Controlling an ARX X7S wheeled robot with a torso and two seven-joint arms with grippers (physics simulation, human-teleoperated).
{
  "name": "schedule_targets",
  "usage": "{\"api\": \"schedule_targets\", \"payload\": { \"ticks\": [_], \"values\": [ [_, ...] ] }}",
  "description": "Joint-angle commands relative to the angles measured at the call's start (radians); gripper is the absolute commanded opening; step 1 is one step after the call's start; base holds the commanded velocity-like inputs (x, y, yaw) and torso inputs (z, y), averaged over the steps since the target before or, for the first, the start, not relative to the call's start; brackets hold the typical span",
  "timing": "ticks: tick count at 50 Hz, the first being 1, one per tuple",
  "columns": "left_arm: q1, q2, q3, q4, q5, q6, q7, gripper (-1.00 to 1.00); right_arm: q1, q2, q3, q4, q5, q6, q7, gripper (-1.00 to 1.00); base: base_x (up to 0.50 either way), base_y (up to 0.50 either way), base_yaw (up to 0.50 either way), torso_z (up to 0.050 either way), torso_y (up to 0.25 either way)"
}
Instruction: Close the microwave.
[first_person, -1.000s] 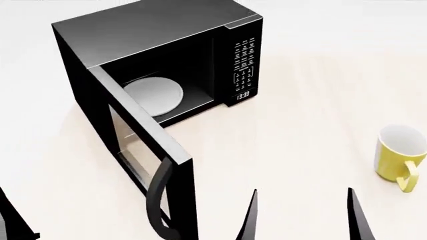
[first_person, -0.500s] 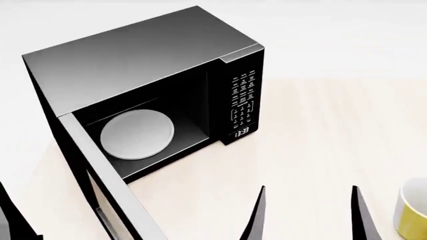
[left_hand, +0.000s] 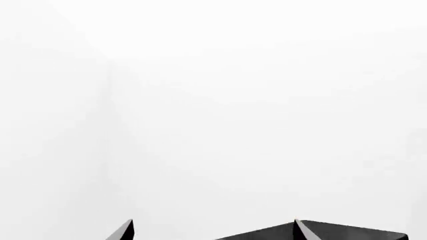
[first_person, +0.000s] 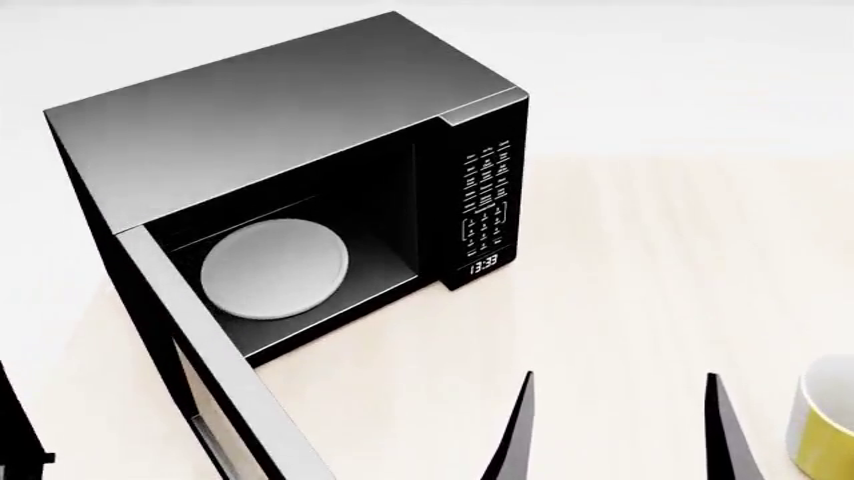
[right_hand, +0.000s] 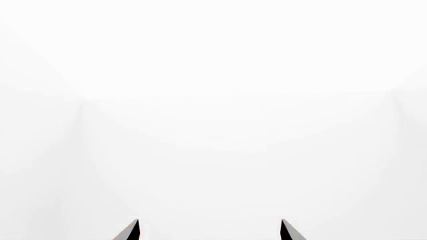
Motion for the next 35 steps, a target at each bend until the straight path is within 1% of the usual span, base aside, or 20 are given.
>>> {"api": "schedule_targets", "payload": {
  "ticks": [1,3,5,6,7,8,9,10,12,13,17,23,29,35],
  "values": [
    [-0.042,-0.193,-0.036,-0.023,-0.222,-0.101,0.230,1.00,-0.002,-0.003,0.002,0.005,-0.007,-0.004,-0.006,1.00,0.00,0.00,0.00,0.000,0.000],
    [-0.053,-0.223,-0.029,-0.043,-0.278,-0.111,0.287,1.00,-0.002,-0.003,0.001,0.008,-0.008,-0.006,-0.004,1.00,0.00,0.00,0.00,0.000,0.000],
    [-0.064,-0.231,-0.030,-0.069,-0.240,-0.086,0.298,1.00,-0.003,-0.001,-0.001,0.011,-0.008,-0.008,-0.004,1.00,0.00,0.00,0.00,0.000,0.000],
    [-0.069,-0.257,-0.016,-0.090,-0.259,-0.076,0.353,1.00,-0.005,0.000,-0.003,0.012,-0.006,-0.009,-0.004,1.00,0.00,0.00,0.00,0.000,0.000],
    [-0.073,-0.261,-0.010,-0.100,-0.242,-0.072,0.359,1.00,-0.005,0.000,-0.004,0.012,-0.006,-0.009,-0.004,1.00,0.00,0.00,0.00,0.000,0.000],
    [-0.076,-0.285,0.010,-0.110,-0.278,-0.088,0.410,1.00,-0.006,0.001,-0.004,0.012,-0.006,-0.010,-0.003,1.00,0.00,0.00,0.00,0.000,0.000],
    [-0.076,-0.288,0.028,-0.136,-0.227,-0.055,0.429,1.00,-0.006,0.001,-0.005,0.014,-0.005,-0.011,-0.003,1.00,0.00,0.00,0.00,0.000,0.000],
    [-0.077,-0.306,0.054,-0.152,-0.233,-0.061,0.472,1.00,-0.006,0.002,-0.006,0.014,-0.006,-0.012,-0.003,1.00,0.00,0.00,0.00,0.000,0.000],
    [-0.084,-0.317,0.086,-0.188,-0.207,-0.055,0.510,1.00,-0.005,0.003,-0.007,0.015,-0.004,-0.011,-0.002,1.00,0.00,0.00,0.00,0.000,0.000],
    [-0.087,-0.329,0.102,-0.196,-0.223,-0.058,0.545,1.00,-0.005,0.004,-0.008,0.015,-0.004,-0.011,-0.002,1.00,0.00,0.00,0.00,0.000,0.000],
    [-0.118,-0.355,0.149,-0.228,-0.191,-0.066,0.607,1.00,-0.006,0.006,-0.012,0.016,-0.005,-0.011,-0.001,1.00,0.00,0.00,0.00,0.000,0.000],
    [-0.207,-0.341,0.202,-0.314,-0.137,-0.056,0.659,1.00,-0.004,0.008,-0.016,0.020,-0.006,-0.010,0.002,1.00,0.00,0.00,0.00,0.000,0.000],
    [-0.250,-0.297,0.247,-0.399,-0.107,-0.029,0.686,1.00,-0.002,0.011,-0.018,0.019,-0.005,-0.007,0.005,1.00,0.00,0.00,0.00,0.000,0.000],
    [-0.278,-0.272,0.261,-0.456,-0.096,-0.011,0.695,1.00,-0.002,0.013,-0.022,0.022,-0.005,-0.009,0.007,1.00,0.00,0.00,0.00,0.000,0.000]
  ]
}}
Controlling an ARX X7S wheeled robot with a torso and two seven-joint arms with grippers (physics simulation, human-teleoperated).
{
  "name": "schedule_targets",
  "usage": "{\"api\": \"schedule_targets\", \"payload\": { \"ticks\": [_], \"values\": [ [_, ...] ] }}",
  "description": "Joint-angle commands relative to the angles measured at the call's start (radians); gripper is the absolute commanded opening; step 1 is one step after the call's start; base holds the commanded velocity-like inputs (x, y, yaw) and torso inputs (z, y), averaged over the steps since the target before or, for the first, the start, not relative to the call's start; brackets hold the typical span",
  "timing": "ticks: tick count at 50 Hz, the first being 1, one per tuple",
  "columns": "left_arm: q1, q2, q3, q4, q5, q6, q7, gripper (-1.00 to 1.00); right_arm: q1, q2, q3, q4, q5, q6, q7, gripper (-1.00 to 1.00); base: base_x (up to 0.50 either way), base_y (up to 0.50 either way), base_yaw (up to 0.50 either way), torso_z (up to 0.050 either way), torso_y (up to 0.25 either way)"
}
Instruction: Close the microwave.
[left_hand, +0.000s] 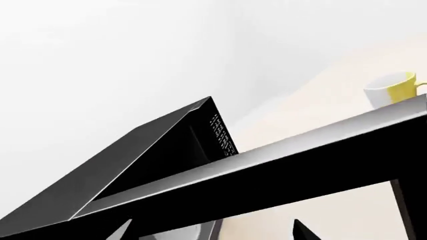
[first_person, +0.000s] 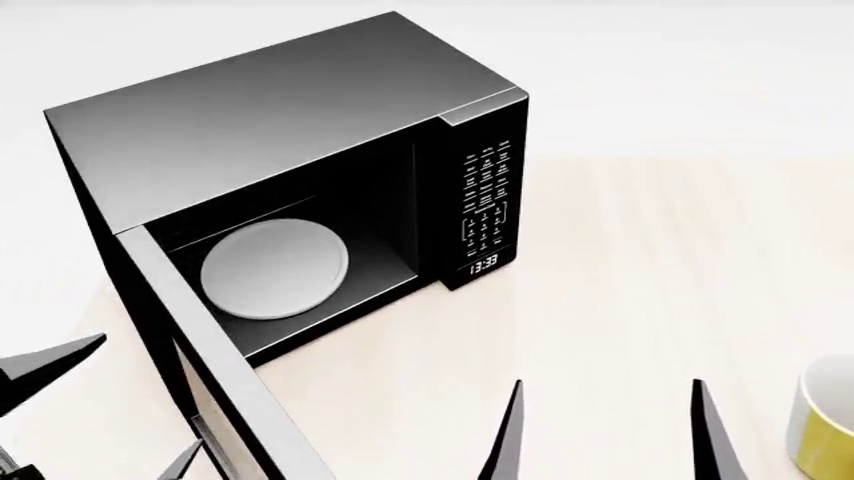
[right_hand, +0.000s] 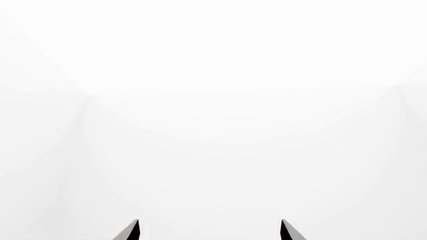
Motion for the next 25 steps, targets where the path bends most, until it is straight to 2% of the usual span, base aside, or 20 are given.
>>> {"api": "schedule_targets", "payload": {
  "ticks": [1,25],
  "values": [
    [-0.076,0.039,0.053,-0.130,0.045,0.031,0.079,1.00,0.001,-0.003,0.005,0.004,-0.008,0.000,-0.006,1.00,0.00,0.00,0.00,0.000,0.000],
    [-0.086,0.123,0.122,-0.262,0.087,0.124,0.107,1.00,0.004,0.006,-0.005,0.015,-0.006,-0.001,0.008,1.00,0.00,0.00,0.00,0.000,0.000]
  ]
}}
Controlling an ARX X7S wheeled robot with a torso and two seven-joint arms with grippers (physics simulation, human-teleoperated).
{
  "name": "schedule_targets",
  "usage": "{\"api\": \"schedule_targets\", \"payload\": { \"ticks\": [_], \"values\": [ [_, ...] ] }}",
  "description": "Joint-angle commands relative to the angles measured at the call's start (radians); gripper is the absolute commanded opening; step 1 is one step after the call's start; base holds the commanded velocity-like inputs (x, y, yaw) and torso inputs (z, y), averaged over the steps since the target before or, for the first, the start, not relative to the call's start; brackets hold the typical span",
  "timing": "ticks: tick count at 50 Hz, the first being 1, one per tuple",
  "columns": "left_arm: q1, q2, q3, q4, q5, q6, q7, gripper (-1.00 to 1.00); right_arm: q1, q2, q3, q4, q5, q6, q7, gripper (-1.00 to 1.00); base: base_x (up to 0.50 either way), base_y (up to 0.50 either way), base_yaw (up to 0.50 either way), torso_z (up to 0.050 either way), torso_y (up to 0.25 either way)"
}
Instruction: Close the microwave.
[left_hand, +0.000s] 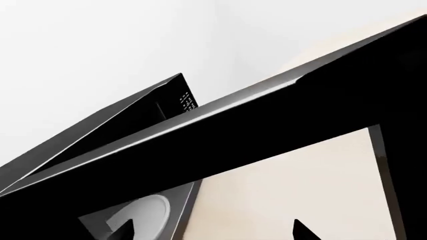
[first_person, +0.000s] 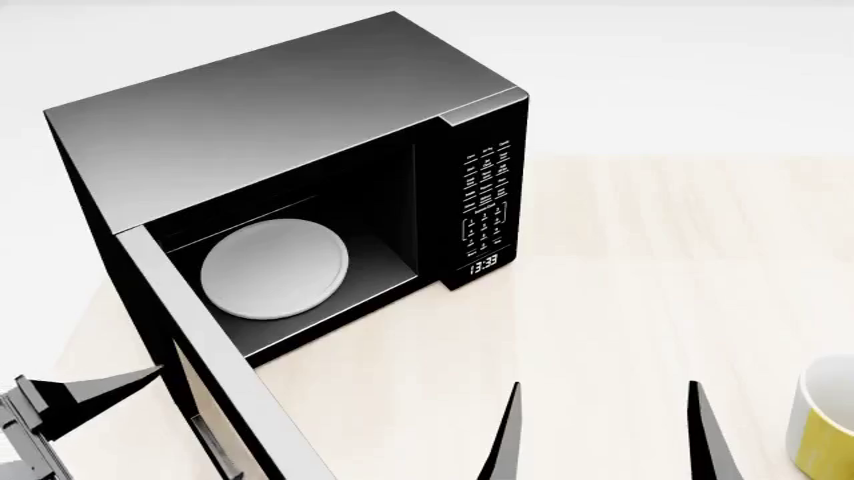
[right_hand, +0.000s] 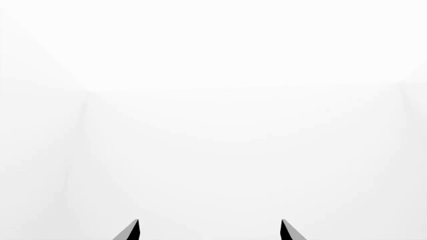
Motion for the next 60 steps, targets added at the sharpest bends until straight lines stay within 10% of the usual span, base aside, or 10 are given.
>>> {"api": "schedule_targets", "payload": {
  "ticks": [1,60],
  "values": [
    [-0.016,0.052,0.026,-0.064,0.025,0.038,0.029,1.00,0.002,-0.004,0.007,0.003,-0.006,0.001,-0.005,1.00,0.00,0.00,0.00,0.000,0.000],
    [-0.178,0.255,0.036,-0.334,0.097,0.165,-0.090,1.00,0.010,0.018,-0.015,0.012,0.004,0.004,0.022,1.00,0.00,0.00,0.00,0.000,0.000]
  ]
}}
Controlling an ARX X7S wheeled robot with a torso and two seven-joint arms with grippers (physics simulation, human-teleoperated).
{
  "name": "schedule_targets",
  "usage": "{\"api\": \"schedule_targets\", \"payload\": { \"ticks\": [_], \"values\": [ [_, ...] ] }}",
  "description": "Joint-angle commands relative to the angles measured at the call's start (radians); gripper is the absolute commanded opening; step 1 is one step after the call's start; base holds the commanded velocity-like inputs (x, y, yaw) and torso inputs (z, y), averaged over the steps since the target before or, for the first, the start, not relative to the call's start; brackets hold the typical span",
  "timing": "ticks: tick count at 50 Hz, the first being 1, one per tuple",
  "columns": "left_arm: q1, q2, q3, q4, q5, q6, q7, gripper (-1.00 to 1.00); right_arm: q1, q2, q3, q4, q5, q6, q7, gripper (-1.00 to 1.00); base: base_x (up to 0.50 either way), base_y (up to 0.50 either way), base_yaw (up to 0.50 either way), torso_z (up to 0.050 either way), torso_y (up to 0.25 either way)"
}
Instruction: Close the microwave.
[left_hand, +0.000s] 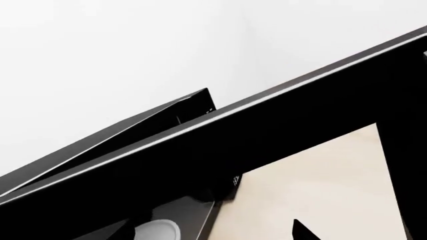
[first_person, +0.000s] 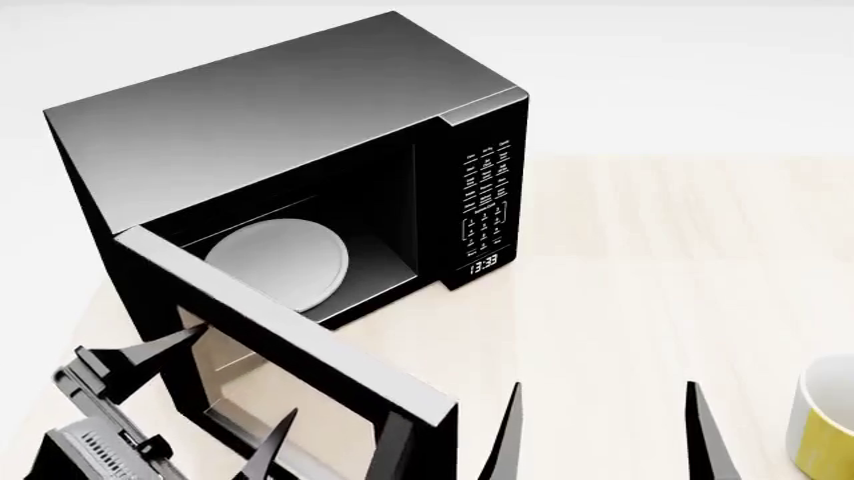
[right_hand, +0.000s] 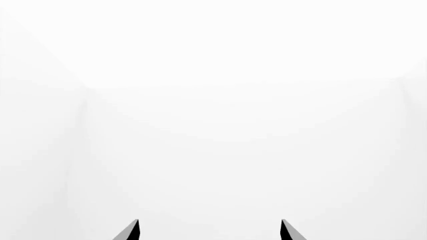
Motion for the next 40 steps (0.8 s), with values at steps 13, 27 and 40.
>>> {"api": "schedule_targets", "payload": {
  "ticks": [13,27,40],
  "values": [
    [-0.040,0.056,0.008,-0.063,0.026,0.023,-0.013,1.00,0.003,0.001,0.006,-0.004,-0.002,0.004,-0.001,1.00,0.00,0.00,0.00,0.000,0.001],
    [-0.066,0.076,0.011,-0.093,0.041,0.039,-0.035,1.00,0.004,0.006,0.001,0.001,-0.001,-0.002,0.005,1.00,0.00,0.00,0.00,0.000,0.000],
    [-0.100,0.101,-0.001,-0.142,0.061,0.062,-0.083,1.00,0.007,0.010,-0.002,0.002,0.002,0.000,0.010,1.00,0.00,0.00,0.00,0.000,0.001]
  ]
}}
